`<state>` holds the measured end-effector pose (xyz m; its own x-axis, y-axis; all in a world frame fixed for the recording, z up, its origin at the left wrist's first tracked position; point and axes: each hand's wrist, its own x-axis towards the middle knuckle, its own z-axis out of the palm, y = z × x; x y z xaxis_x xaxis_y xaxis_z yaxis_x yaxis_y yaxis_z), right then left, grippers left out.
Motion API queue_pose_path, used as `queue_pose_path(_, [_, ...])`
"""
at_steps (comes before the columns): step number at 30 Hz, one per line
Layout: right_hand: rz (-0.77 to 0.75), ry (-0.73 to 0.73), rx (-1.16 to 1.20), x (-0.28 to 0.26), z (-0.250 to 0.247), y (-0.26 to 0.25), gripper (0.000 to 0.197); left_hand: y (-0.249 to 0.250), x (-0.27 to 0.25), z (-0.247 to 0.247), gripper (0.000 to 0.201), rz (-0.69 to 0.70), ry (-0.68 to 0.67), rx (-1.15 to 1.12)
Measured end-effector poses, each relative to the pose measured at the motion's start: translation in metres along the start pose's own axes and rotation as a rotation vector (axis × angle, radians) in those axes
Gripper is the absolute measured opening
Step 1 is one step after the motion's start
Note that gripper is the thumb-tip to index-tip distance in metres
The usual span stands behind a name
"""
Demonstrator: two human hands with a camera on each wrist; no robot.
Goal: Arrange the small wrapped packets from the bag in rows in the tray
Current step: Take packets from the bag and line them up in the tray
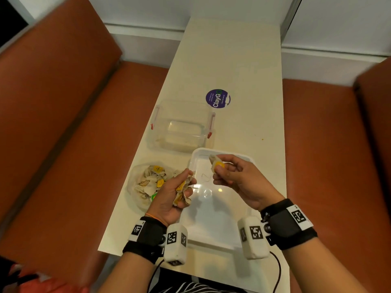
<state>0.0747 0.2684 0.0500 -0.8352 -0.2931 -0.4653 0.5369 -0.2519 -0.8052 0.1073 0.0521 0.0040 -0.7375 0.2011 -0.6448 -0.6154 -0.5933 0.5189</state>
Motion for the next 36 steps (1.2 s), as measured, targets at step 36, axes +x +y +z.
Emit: queue_pose_path(36, [0.082, -0.451, -0.993, 0.007, -0.02, -0.061, 0.06, -0.008, 0.004, 0.034, 0.042, -0.033, -0.178, 0.504])
